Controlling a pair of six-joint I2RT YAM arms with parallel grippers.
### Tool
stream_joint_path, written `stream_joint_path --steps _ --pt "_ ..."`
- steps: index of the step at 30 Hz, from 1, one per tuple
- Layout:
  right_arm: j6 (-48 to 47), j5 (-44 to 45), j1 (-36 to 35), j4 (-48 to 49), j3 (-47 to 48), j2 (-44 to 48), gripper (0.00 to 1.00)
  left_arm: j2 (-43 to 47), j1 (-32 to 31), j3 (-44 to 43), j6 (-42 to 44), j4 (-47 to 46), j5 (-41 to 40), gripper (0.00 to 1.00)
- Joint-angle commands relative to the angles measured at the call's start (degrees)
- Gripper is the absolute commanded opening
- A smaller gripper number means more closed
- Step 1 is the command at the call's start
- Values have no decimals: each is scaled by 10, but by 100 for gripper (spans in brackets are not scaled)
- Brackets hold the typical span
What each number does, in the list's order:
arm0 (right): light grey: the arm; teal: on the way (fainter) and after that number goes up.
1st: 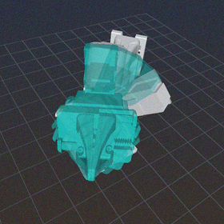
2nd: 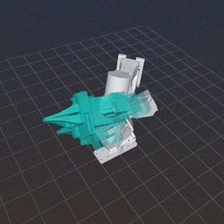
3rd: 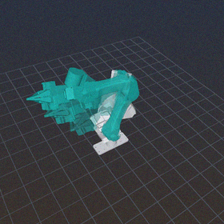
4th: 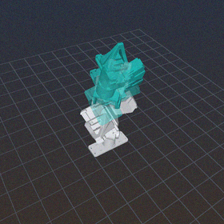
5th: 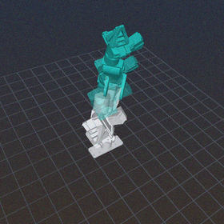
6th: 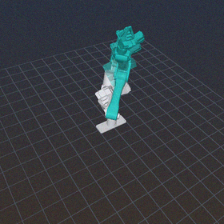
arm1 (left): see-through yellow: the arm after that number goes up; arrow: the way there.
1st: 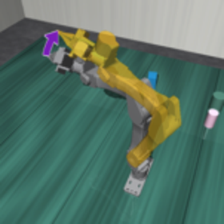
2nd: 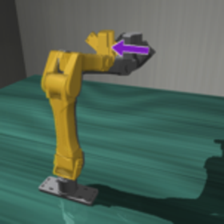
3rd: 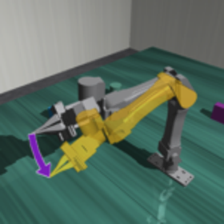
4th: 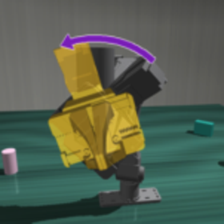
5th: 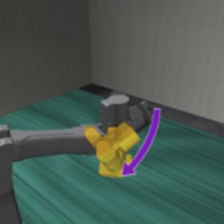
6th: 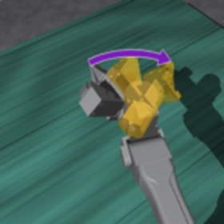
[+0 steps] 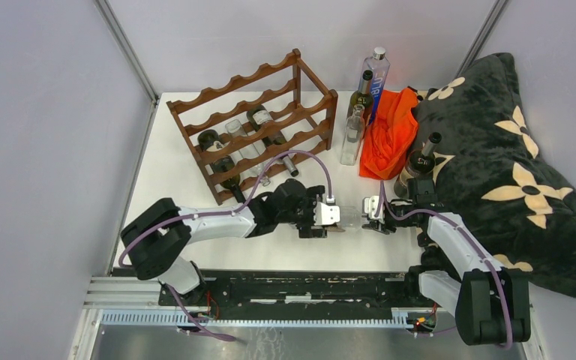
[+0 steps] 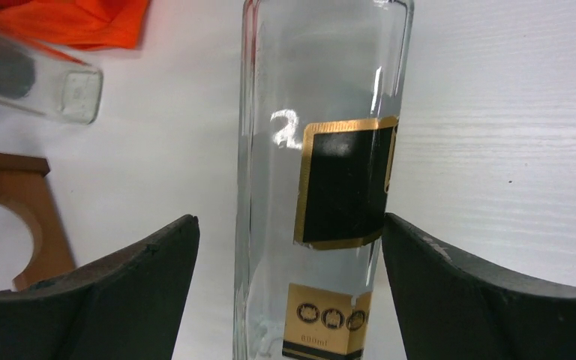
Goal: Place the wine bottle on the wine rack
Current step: Place the wine bottle in the wine rack.
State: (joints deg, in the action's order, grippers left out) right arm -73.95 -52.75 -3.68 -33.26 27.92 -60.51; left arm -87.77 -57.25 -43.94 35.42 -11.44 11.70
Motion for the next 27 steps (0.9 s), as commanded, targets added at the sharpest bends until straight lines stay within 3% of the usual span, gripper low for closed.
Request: stream_joint_path --steps 1,7,8,9,10,11,17,19,22,27 --pt "-54 -47 -2 -20 5 -5 4 -41 19 -50 22 5 97 91" --pt "-55 -51 -1 -20 4 -11 9 -83 19 -72 12 50 111 65" --pt "-56 -52 -2 -22 4 -13 12 -86 19 -75 12 53 111 56" --pt "-56 -55 -2 -24 3 -17 15 -89 19 -80 12 60 113 40" --pt "-58 -60 -1 -27 3 -20 18 -92 19 -88 12 71 114 13" --pt "-61 -64 -1 -30 3 -25 23 -96 19 -98 9 79 112 4" --pt "-66 -81 -1 -40 2 -51 64 -74 18 -69 -5 20 117 2" --pt "-65 -86 -1 -41 1 -56 73 -66 18 -63 -7 8 118 2" --pt "-52 -82 -3 -31 -2 -63 79 -60 18 -61 -8 1 120 2" --pt "38 -9 -10 44 -10 -58 79 -50 19 -53 -5 -10 121 2"
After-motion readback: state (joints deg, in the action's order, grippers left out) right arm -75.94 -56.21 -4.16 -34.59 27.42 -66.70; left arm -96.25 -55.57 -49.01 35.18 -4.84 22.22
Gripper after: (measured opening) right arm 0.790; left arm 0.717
